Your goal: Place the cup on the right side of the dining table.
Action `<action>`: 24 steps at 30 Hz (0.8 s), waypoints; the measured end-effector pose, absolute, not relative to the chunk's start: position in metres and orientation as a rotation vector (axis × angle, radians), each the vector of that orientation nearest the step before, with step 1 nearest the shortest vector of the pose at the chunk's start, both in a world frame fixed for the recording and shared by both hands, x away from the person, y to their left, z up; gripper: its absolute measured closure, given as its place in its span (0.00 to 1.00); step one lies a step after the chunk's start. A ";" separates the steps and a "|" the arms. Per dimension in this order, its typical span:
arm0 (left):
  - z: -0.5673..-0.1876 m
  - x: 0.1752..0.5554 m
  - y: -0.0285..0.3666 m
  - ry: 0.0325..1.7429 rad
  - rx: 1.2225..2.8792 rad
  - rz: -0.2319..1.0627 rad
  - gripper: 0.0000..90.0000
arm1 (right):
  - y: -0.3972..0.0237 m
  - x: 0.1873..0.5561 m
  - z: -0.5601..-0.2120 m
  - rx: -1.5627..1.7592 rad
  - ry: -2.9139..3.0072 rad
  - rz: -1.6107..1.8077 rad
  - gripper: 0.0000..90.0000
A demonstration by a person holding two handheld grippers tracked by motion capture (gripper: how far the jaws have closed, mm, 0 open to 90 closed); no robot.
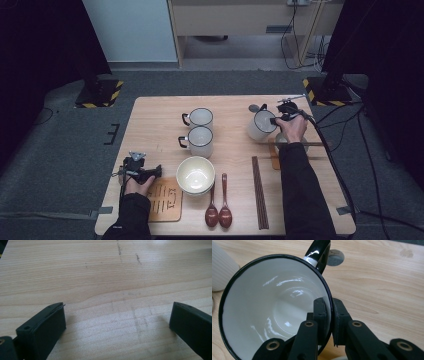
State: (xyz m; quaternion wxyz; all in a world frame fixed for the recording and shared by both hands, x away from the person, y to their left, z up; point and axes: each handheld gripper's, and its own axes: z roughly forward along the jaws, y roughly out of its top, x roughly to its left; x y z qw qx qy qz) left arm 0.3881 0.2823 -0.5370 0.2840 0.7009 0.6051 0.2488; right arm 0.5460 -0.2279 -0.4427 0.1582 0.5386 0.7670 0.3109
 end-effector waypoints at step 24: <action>-0.537 0.388 0.282 1.619 1.876 0.665 0.00 | -0.215 0.554 -0.454 1.493 2.076 0.880 0.94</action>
